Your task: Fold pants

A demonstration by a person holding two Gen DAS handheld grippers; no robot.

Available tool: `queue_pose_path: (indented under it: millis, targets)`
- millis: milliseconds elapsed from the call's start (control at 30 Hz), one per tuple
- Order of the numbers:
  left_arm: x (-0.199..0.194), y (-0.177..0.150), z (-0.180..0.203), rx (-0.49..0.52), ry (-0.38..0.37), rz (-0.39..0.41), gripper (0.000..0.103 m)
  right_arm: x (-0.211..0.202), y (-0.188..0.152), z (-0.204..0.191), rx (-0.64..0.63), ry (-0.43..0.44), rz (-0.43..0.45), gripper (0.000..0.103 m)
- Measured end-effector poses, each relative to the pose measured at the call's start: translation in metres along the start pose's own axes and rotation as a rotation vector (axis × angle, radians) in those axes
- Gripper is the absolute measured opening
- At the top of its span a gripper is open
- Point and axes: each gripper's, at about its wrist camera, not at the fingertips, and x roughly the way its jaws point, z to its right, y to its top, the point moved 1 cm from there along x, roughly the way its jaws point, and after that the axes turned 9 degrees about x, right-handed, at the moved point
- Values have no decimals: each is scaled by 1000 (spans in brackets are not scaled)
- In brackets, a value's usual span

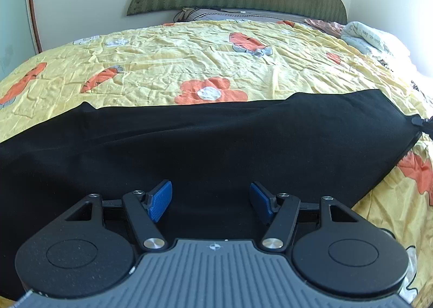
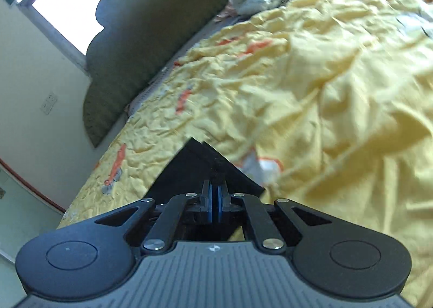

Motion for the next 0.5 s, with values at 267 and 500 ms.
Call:
queue_pose_path:
  millis: [267, 500]
  targets:
    - [0, 1, -3, -19, -13, -13, 67, -10, -10, -20, -214, -101, 4, 5]
    - [-21, 14, -22, -3, 1, 19, 67, -30, -43, -85, -522, -208, 277, 24]
